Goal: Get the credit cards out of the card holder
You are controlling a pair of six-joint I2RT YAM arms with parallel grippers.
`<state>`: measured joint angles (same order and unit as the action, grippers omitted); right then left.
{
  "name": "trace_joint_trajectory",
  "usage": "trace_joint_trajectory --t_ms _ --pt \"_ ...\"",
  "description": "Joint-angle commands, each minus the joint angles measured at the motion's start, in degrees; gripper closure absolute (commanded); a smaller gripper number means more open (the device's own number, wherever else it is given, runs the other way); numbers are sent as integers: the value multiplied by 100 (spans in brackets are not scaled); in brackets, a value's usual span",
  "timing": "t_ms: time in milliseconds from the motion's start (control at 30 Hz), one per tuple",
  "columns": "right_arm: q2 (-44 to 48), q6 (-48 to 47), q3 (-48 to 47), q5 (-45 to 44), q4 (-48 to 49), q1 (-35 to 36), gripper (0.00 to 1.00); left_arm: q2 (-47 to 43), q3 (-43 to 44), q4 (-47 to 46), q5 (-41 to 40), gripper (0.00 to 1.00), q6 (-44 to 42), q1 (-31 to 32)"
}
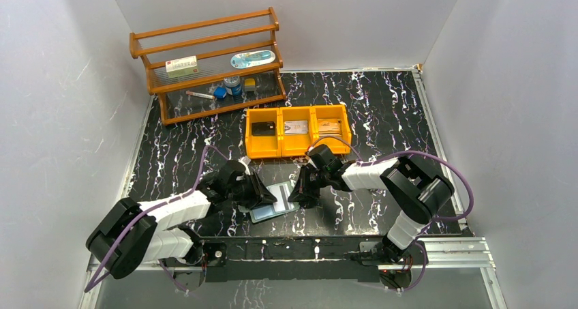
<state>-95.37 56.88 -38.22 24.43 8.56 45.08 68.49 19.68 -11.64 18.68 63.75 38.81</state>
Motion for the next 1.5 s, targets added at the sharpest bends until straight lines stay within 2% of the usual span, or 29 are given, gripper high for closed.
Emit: trace_joint_trajectory --t_ms 0,167,567,867,1033,1267,1467 --pt "-255 -103 5 -435 -389 80 100 -60 326 268 20 71 7 30" --pt "-253 -91 -2 -455 -399 80 100 -214 443 734 -193 67 -135 30" --pt "-263 -81 -3 -452 -399 80 100 -75 414 956 -306 67 -95 30" --pt "-281 -82 -4 -420 -364 80 100 155 4 -338 261 69 239 30" --pt "-263 -73 7 -430 -348 80 100 270 207 220 119 70 50 32" --pt "-267 -72 17 -421 -337 80 100 -124 325 861 -259 67 -110 34" --pt "-271 -63 12 -406 -321 80 100 -48 268 659 -154 67 -117 31"
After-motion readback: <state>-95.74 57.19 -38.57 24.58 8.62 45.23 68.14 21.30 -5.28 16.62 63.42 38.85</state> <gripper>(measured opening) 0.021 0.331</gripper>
